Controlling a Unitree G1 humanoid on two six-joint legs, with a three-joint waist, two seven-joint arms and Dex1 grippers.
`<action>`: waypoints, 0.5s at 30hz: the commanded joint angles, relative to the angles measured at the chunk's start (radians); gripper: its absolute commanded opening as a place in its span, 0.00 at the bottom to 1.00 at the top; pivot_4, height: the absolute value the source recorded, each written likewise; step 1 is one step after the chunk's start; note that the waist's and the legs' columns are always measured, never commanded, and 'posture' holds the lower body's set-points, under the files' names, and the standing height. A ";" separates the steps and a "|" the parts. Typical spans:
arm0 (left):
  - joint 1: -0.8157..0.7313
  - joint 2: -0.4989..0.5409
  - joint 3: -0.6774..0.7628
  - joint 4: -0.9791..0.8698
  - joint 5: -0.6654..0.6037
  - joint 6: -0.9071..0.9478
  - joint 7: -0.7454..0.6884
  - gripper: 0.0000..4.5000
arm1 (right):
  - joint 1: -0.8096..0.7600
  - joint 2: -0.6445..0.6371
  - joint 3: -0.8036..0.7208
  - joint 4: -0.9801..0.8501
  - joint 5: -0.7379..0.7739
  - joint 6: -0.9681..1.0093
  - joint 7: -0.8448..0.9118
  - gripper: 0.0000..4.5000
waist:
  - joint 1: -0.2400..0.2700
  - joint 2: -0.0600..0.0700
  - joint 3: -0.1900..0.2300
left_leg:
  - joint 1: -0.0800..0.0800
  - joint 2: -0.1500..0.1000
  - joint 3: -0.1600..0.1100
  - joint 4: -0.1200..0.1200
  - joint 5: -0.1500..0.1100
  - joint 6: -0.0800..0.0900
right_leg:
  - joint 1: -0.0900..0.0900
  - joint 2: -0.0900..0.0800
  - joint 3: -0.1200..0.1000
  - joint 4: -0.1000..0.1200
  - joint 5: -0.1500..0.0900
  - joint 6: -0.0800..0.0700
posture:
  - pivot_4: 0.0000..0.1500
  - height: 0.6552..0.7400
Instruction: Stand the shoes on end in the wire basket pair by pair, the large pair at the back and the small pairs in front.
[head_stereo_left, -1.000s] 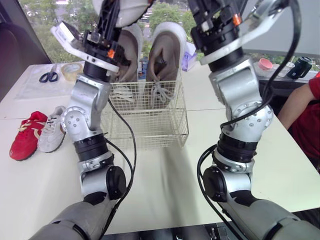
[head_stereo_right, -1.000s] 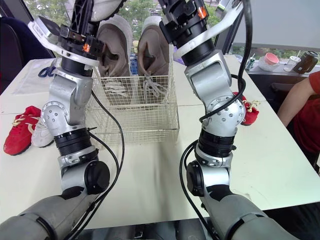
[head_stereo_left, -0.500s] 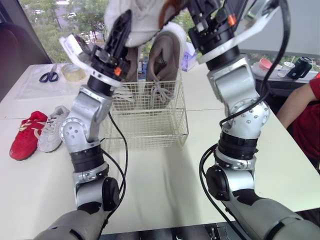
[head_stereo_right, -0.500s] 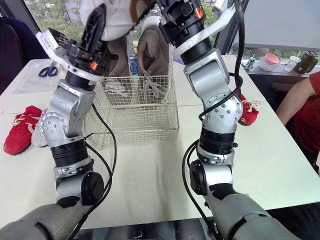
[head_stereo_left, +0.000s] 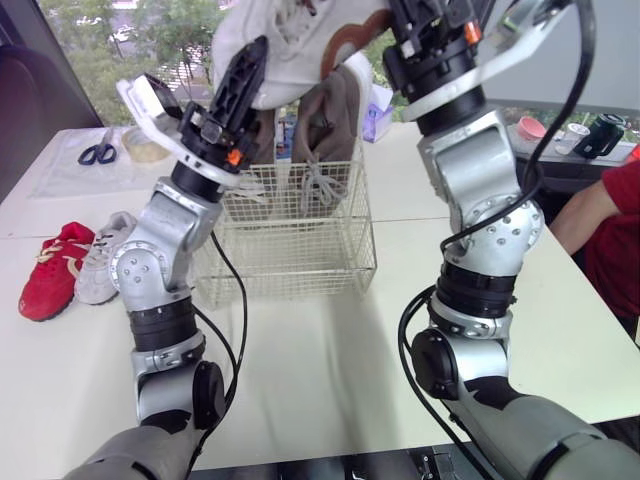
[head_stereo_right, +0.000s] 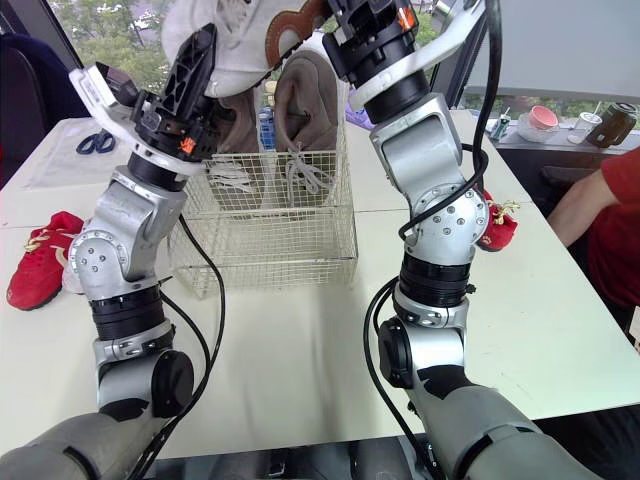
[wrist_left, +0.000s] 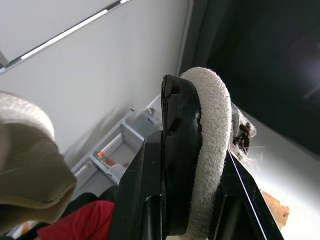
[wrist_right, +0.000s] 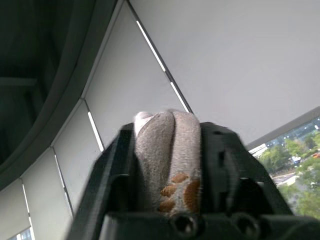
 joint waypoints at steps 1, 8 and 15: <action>0.023 0.053 -0.033 -0.049 0.035 0.030 -0.002 0.37 | -0.034 -0.001 0.003 -0.061 0.052 -0.003 0.009 0.28 | -0.001 0.000 0.000 | 0.000 0.000 0.000 0.000 0.000 0.000 | 0.000 0.000 0.000 0.000 0.000 0.000 | 1.00 1.00; 0.139 0.241 -0.024 -0.217 0.070 0.071 0.081 0.99 | -0.057 -0.077 -0.022 -0.046 0.063 0.011 0.042 0.28 | -0.004 0.001 0.000 | 0.000 0.001 -0.001 -0.001 0.000 0.000 | -0.001 0.000 0.001 0.000 0.000 0.000 | 1.00 1.00; 0.367 0.488 0.011 -0.449 0.233 0.086 0.099 0.99 | -0.107 -0.473 0.056 0.172 -0.208 -0.034 0.538 0.28 | 0.001 0.002 0.001 | 0.000 0.000 -0.001 -0.002 -0.001 0.001 | 0.000 -0.002 0.000 -0.004 -0.002 -0.004 | 1.00 1.00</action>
